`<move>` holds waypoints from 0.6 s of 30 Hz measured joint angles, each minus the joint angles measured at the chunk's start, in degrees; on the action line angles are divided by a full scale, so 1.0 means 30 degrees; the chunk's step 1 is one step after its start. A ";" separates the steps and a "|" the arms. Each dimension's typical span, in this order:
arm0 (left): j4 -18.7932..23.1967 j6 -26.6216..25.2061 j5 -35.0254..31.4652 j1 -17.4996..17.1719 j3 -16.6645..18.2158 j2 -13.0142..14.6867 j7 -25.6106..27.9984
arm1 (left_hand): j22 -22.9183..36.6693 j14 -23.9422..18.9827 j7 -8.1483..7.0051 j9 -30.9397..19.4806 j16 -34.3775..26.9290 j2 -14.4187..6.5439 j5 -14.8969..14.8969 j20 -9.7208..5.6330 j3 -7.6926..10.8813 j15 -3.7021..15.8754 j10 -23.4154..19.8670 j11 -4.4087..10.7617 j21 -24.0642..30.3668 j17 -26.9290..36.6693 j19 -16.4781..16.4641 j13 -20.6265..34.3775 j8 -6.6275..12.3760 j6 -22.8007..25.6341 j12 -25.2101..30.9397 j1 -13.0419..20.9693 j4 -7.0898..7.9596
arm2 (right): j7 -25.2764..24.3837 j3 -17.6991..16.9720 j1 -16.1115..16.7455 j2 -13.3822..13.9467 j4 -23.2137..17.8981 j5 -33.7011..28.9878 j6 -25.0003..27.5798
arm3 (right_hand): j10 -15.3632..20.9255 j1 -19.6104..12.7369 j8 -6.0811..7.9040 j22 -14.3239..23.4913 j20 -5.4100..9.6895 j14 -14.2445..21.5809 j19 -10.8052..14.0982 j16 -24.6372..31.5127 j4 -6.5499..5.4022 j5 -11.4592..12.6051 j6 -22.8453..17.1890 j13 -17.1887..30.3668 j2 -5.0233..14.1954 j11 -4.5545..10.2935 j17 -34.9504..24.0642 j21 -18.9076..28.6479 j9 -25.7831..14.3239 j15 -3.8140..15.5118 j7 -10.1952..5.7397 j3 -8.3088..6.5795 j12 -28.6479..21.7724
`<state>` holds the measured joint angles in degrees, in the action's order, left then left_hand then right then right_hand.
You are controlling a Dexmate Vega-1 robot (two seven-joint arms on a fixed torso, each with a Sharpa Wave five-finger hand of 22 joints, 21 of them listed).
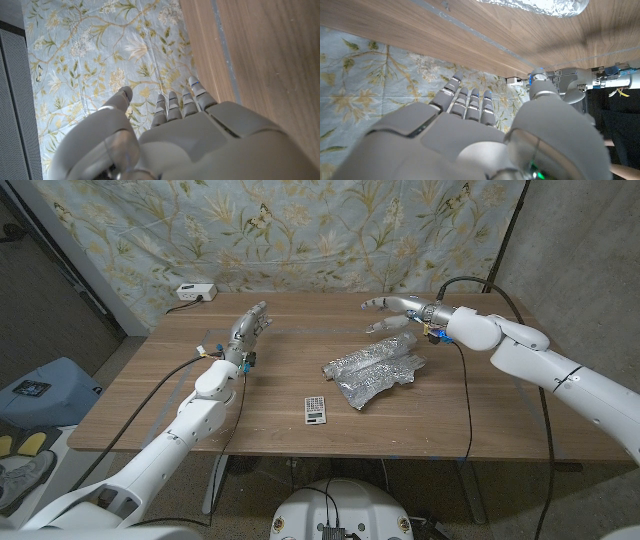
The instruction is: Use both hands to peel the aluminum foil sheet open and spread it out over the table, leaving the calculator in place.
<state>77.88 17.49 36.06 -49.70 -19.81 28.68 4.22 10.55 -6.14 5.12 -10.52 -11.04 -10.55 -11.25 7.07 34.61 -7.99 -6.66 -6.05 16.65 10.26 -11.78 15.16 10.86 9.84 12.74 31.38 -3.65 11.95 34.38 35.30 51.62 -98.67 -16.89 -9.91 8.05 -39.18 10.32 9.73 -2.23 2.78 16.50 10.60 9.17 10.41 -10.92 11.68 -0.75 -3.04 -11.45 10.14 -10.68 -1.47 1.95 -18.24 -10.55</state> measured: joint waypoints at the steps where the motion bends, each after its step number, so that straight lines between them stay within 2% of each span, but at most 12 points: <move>1: 0.0031 -0.0008 -0.0005 -0.0016 0.0000 -0.0024 0.0031 | 0.0000 0.0000 0.0000 0.0000 -0.0015 0.0000 0.0000 -0.0001 0.0000 0.0000 0.0000 0.0000 0.0000 0.0000 0.0000 0.0000 0.0000 0.0000 0.0000 0.0000 0.0001 | 0.0178 0.0047 -0.0065 0.0012 0.0051 -0.0588 -0.0410 | 0.0000 -0.0063 0.0000 0.0001 0.0049 -0.0038 -0.0208 0.0000 0.0009 0.0000 0.0074 0.0000 -0.0099 0.0000 0.0000 0.0000 -0.0019 0.0037 -0.0075 0.0098 0.0000; 4: 0.0080 -0.0054 -0.0032 -0.0040 0.0001 -0.0060 0.0127 | 0.0000 0.0000 -0.0001 0.0000 -0.0016 0.0000 0.0000 0.0000 0.0000 0.0000 -0.0110 -0.0093 0.0000 -0.0001 0.0000 0.0000 0.0000 0.0000 0.0000 0.0000 0.0001 | 0.0288 0.0152 -0.0194 0.0021 0.0167 -0.1072 -0.0719 | 0.0044 0.0038 0.0022 0.0001 -0.0003 0.0115 -0.0423 0.0070 -0.0013 0.0134 0.0104 0.0000 -0.0200 0.0043 0.0090 0.0001 -0.0046 0.0460 -0.0105 0.0215 -0.0138; 6: 0.0104 -0.0077 -0.0050 -0.0049 0.0001 -0.0071 0.0195 | 0.0000 0.0000 -0.0001 0.0000 -0.0016 0.0000 0.0000 -0.0001 0.0000 0.0001 -0.0208 0.0003 0.0000 0.0061 0.0000 0.0001 0.0000 -0.0001 0.0000 -0.0001 0.0001 | 0.0347 0.0238 -0.0298 0.0024 0.0263 -0.1441 -0.0937 | 0.0147 -0.0037 0.0158 0.0000 0.0015 0.0364 -0.0764 0.0142 -0.0030 0.0195 -0.0014 0.0000 -0.0274 0.0351 0.0090 0.0001 -0.0046 0.0710 -0.0220 0.0232 -0.0235; 10: 0.0143 -0.0118 -0.0074 -0.0069 0.0001 -0.0122 0.0326 | -0.0001 -0.0078 -0.0001 0.0000 -0.0016 0.0000 0.0000 0.0005 0.0001 -0.0078 -0.0207 0.0003 0.0000 0.0096 -0.0006 0.0001 0.0000 -0.0001 0.0000 -0.0001 0.0002 | 0.0412 0.0392 -0.0519 0.0020 0.0479 -0.2038 -0.1318 | 0.0463 -0.0213 0.0238 0.0000 -0.0127 0.0784 -0.1584 0.0311 0.0023 0.0323 -0.0278 0.0001 -0.0450 0.0667 0.0089 0.0001 -0.0045 0.1129 -0.0484 0.0285 -0.0306; 14: 0.0168 -0.0163 -0.0078 -0.0081 0.0001 -0.0150 0.0439 | -0.0001 -0.0106 0.0022 0.0000 -0.0016 0.0001 0.0000 0.0094 0.0001 -0.0105 -0.0206 0.0003 0.0000 0.0096 -0.0109 -0.0092 0.0000 0.0022 0.0000 -0.0001 0.0002 | 0.0552 0.0584 -0.0796 -0.0050 0.0672 -0.2510 -0.1610 | 0.0559 -0.0413 0.0313 0.0000 -0.0337 0.0970 -0.2100 0.0371 0.0022 0.0436 -0.0412 0.0001 -0.0650 0.0968 0.0089 -0.0148 -0.0045 0.1236 -0.0626 0.0285 -0.0307; 18: 0.0208 -0.0225 -0.0073 -0.0110 0.0000 -0.0194 0.0513 | 0.0000 -0.0105 0.0102 0.0000 -0.0016 0.0001 0.0000 -0.0002 0.0000 -0.0105 -0.0378 0.0040 0.0000 0.0095 -0.0205 -0.0092 0.0000 0.0102 0.0150 -0.0001 0.0003 | 0.0801 0.0754 -0.1057 -0.0116 0.0835 -0.3345 -0.2044 | 0.0696 -0.0545 0.0314 0.0000 -0.0300 0.1270 -0.2430 0.0520 0.0129 0.0505 -0.0413 0.0001 -0.0782 0.1105 0.0163 -0.0148 -0.0044 0.1203 -0.0828 0.0391 -0.0307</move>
<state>78.51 16.82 35.84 -50.03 -19.81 28.09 5.76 10.55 -6.45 5.42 -10.52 -11.09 -10.55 -11.25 7.06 34.61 -8.30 -7.80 -5.93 16.65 10.55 -12.40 14.89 10.86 10.14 13.19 31.38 -3.65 14.36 36.65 32.13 51.27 -96.16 -26.92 -16.04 10.14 -40.82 11.26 9.73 -3.13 6.59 9.21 12.16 9.56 11.93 -12.16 11.69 -3.09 0.28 -10.96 9.70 -10.81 2.14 -0.53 -17.06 -11.47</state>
